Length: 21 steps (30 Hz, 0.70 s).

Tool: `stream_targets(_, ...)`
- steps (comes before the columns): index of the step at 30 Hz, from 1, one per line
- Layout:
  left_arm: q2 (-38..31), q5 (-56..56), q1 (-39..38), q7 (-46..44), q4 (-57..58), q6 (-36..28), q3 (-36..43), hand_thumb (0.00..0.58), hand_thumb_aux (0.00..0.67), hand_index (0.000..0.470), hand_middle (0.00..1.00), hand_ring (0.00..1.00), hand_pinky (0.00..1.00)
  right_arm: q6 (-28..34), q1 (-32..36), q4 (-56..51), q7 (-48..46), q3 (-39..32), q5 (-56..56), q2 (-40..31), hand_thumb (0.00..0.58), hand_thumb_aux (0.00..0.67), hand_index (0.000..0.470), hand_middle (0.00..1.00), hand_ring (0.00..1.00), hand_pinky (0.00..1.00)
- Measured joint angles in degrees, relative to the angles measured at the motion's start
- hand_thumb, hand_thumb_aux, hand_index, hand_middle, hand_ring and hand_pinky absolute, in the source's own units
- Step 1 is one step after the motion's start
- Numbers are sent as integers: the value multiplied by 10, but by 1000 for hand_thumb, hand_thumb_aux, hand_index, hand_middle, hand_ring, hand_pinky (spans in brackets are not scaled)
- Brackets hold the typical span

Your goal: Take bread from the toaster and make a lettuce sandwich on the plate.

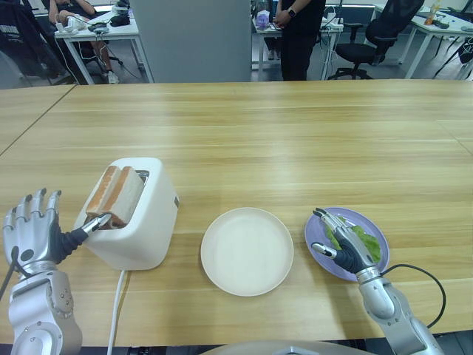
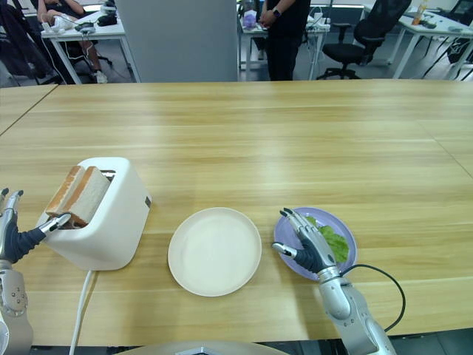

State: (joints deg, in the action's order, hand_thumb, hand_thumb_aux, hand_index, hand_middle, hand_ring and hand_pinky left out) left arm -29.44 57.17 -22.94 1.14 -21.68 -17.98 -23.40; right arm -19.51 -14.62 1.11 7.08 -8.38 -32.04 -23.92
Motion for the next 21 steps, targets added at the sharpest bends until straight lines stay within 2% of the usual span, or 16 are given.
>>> stream_targets(10,-8,-11,6,7,29,-2,0,0,0,0,0,0,0,0,5,-1,-1,0,2,0,0,0,0,0,0,0)
stream_targets(21,15,-15,71,9,21,-9,49,0,0,0,0,0,0,0,1,-1,0,2,2,1,0,0,0,0,0,0)
